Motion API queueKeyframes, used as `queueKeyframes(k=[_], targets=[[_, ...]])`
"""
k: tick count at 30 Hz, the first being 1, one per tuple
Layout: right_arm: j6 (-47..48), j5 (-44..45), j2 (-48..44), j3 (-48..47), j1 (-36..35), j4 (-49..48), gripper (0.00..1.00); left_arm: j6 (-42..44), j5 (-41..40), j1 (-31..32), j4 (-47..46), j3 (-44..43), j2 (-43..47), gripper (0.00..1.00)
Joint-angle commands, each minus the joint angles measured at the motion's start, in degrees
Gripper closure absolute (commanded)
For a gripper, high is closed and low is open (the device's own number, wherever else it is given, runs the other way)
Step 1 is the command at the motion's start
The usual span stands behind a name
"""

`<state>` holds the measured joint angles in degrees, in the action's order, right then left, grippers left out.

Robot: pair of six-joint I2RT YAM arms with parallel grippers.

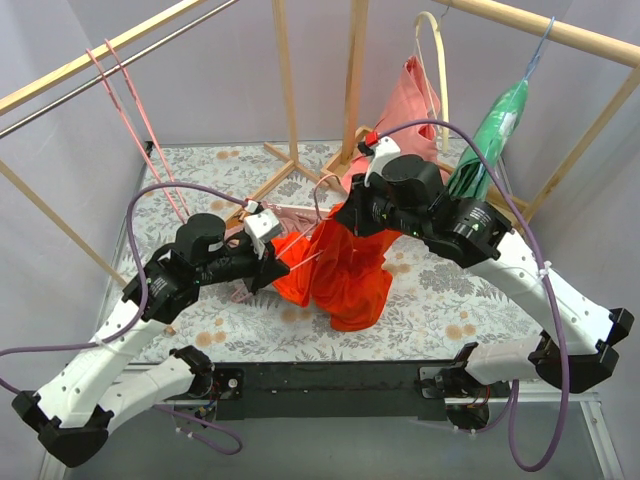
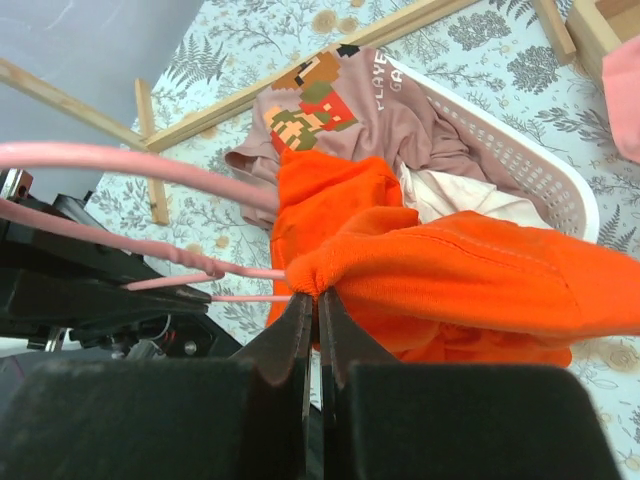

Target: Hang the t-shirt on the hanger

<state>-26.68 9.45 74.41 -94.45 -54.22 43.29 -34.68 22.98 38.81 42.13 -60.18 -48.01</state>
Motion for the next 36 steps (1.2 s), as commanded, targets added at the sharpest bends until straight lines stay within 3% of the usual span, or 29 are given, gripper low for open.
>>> queueKeyframes(k=[1, 5, 9, 13, 18, 24, 29, 36], targets=[[0.4, 2.1, -1.7, -1.1, -1.0, 0.0, 0.99, -2.3, 1.3, 0.2, -9.5, 2.4, -0.2, 1.0], [-1.4, 4.0, -5.7, 6.6, -0.8, -1.1, 0.99, -5.6, 0.7, 1.2, -17.9, 5.7, 0.1, 1.0], [-2.0, 2.0, -11.3, 23.9, 0.0, -7.1, 0.77, -8.1, 1.2, 2.1, -22.9, 8.7, -1.5, 1.0], [-1.8, 1.9, -15.4, 30.1, 1.1, -10.9, 0.6, -10.1, 0.5, 4.6, -27.4, 10.3, -6.3, 1.0], [1.5, 2.0, -17.5, 28.5, 1.1, -11.0, 0.43, -11.1, 0.0, 6.5, -29.6, 11.0, -10.1, 1.0], [6.8, 2.9, -19.2, 23.6, 1.1, -12.4, 0.32, -12.0, 0.8, 6.7, -28.4, 9.4, -14.0, 1.0], [6.6, 6.0, -17.4, 21.9, 1.2, -15.7, 0.27, -12.8, 1.7, 6.8, -26.4, 7.7, -16.0, 1.0], [5.1, 9.4, -12.6, 24.0, 3.1, -23.4, 0.28, -12.3, 3.1, 7.2, -23.4, 5.4, -17.4, 1.0]])
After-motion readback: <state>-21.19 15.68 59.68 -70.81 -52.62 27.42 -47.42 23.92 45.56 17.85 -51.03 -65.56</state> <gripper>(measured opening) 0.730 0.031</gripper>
